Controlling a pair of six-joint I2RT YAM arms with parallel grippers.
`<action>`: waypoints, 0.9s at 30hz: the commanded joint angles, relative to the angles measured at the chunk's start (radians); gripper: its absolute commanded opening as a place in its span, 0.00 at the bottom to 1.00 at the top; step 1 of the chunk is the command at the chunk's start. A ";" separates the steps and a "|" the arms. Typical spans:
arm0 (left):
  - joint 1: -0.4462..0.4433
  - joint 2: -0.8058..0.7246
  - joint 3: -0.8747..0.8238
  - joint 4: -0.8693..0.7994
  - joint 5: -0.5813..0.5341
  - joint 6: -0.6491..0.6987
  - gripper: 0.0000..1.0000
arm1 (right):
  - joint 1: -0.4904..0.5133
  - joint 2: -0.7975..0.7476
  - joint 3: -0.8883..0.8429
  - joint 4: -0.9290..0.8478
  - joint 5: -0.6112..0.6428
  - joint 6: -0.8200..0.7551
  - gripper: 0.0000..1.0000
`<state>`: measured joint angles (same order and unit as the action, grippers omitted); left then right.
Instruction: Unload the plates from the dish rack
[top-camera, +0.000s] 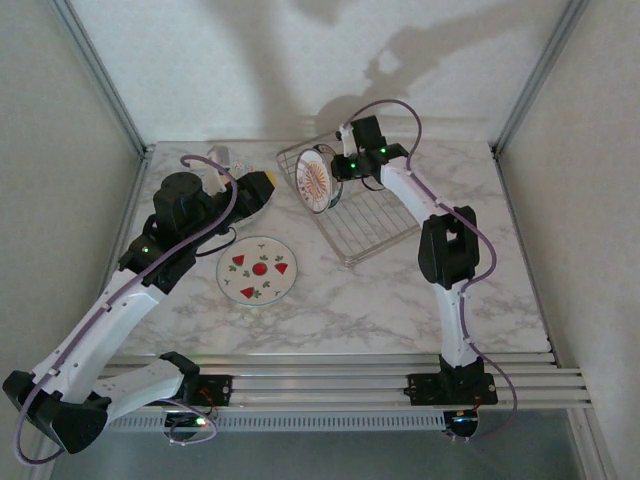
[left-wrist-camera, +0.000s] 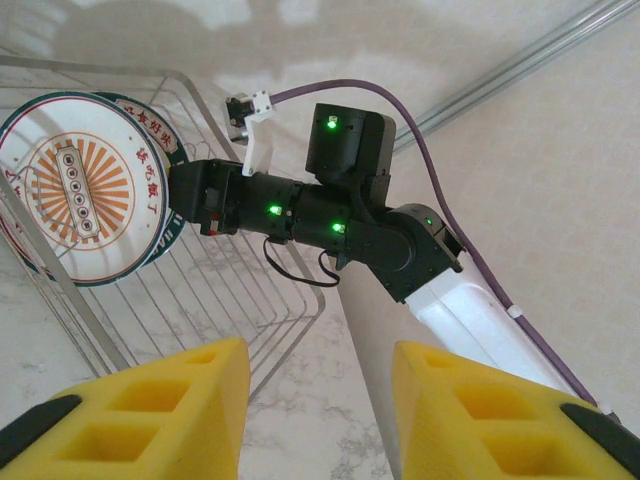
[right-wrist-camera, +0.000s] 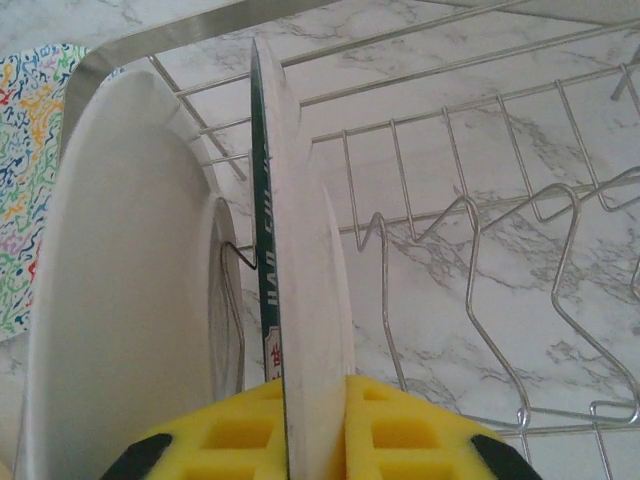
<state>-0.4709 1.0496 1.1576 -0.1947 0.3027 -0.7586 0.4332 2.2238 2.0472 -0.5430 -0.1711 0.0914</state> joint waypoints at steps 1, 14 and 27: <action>-0.008 -0.003 0.022 0.005 0.005 0.018 0.42 | 0.028 -0.007 0.062 0.005 0.001 -0.033 0.06; -0.007 0.000 -0.005 0.058 0.019 -0.013 0.42 | 0.067 -0.193 0.011 -0.003 0.316 -0.069 0.00; -0.039 0.099 0.012 0.133 0.087 -0.051 0.45 | 0.014 -0.567 -0.230 0.029 0.336 0.006 0.00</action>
<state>-0.4885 1.1118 1.1568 -0.1051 0.3450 -0.7944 0.4721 1.7393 1.8671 -0.5594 0.1726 0.0460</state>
